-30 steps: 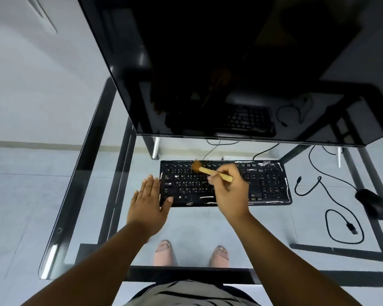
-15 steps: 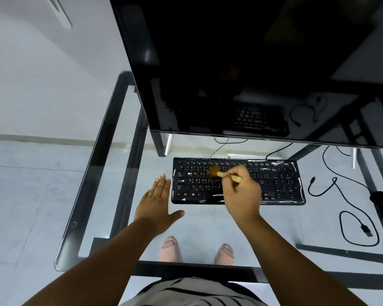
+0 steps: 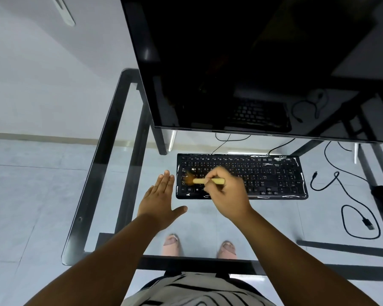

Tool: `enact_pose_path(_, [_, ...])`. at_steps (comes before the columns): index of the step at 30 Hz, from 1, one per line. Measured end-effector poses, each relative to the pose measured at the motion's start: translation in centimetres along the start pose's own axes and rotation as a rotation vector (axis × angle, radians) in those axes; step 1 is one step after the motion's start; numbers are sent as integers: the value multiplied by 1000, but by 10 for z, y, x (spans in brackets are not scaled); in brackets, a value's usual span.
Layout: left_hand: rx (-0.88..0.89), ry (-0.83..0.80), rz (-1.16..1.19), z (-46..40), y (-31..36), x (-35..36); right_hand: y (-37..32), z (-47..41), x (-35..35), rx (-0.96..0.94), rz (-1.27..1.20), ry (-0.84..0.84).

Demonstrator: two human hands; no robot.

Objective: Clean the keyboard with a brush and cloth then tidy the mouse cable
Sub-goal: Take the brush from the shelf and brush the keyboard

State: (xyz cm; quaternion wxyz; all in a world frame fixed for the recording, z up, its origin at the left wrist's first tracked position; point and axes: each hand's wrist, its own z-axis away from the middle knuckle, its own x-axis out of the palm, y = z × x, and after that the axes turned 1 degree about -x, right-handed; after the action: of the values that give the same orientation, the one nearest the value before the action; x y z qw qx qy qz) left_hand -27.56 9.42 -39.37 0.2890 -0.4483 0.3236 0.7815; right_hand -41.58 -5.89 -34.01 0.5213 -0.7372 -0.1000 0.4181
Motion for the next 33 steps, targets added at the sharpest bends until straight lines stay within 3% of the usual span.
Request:
enact_pose_path(2, [2,-4,-3,1,-1,0,4,1,0,-7,163,90])
enact_pose_path(4, [6,-5,-2,2,-2,0,4,3,-2,-6,176,224])
enact_pose_path(7, [8,0,-8,5,-4,1,-3,5,1,-7,-6,53])
enact_pose_path(9, [4,3,-7,5,-5,1,-3,8,5,13,42,-95])
enact_pose_path(12, [6,7,2,4,-5,2,3,8,3,32,225,55])
enact_pose_path(14, [8,3,-3,4,-6,2,4,6,-2,29,169,170])
enact_pose_path(17, [8,2,-10,5,-7,2,1,6,-9,89,-54,29])
enact_pose_path(19, [6,3,-12,5,-7,2,4,8,-11,107,-26,-111])
enact_pose_path(22, [6,-9,-11,4,-7,1,8,11,-16,131,161,39])
enact_pose_path(24, [1,-10,-9,4,-6,0,11,12,-21,131,98,169])
enact_pose_path(27, [-8,9,23,4,-5,0,13,11,-24,168,-72,20])
enact_pose_path(29, [-13,37,80,4,-5,1,17,14,-27,156,-12,-50])
enact_pose_path(31, [-22,67,114,5,-3,1,19,17,-30,133,113,80])
enact_pose_path(33, [-47,98,127,7,1,2,20,18,-35,160,77,244])
